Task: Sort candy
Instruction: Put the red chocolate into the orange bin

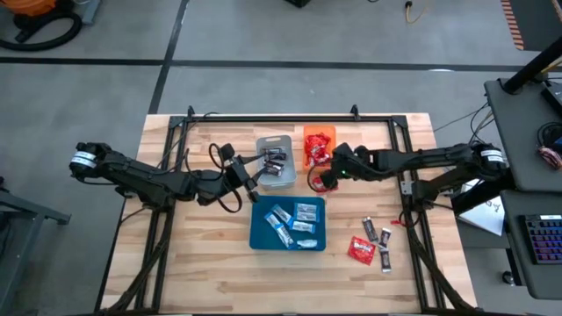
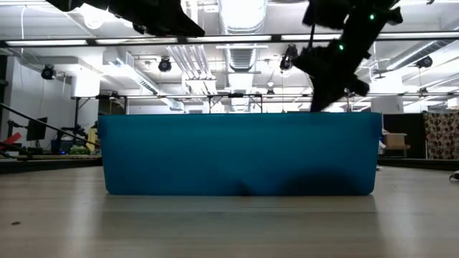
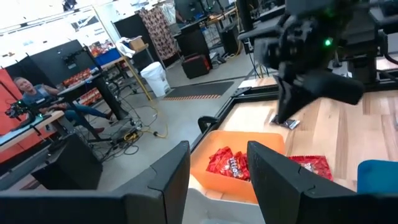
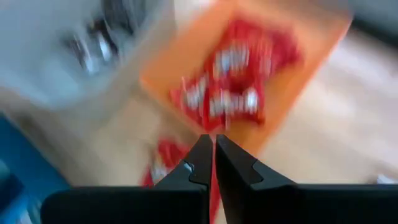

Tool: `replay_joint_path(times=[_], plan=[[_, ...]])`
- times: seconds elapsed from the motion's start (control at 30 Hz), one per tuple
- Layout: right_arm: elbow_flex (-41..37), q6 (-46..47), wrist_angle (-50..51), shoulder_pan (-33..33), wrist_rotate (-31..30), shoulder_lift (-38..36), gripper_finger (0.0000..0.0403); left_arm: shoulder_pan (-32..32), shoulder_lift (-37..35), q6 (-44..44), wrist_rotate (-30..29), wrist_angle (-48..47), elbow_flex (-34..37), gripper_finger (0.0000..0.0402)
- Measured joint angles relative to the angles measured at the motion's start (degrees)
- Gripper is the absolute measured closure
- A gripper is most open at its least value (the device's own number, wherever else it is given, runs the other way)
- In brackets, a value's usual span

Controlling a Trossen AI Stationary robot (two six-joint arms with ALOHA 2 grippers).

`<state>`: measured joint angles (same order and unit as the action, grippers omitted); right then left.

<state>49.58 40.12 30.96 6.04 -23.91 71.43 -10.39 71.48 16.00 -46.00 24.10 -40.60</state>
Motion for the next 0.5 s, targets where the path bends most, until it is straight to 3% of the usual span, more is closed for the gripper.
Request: replay_joint_path(times=[0.13, 0.3, 0.37, 0.5], plan=[[-1.3, 0.7, 4.4, 0.4, 5.9, 0.7, 0.039, 0.0, 0.0, -0.1, -0.1, -1.0, 0.0, 0.0258], [-8.4, 3.8, -0.6, -1.6, 6.3, 0.5, 0.039, 0.0, 0.1, -2.8, -0.1, -2.7, 0.0, 0.0258], [-12.7, 4.6, -7.0, -2.5, 5.6, 0.5, 0.039, 0.0, 0.1, -3.2, -0.1, -2.8, 0.0, 0.0258], [-21.4, 3.7, -29.9, -3.0, 4.2, 2.4, 0.039, 0.0, 0.1, -3.2, -0.1, -2.7, 0.0, 0.0258]])
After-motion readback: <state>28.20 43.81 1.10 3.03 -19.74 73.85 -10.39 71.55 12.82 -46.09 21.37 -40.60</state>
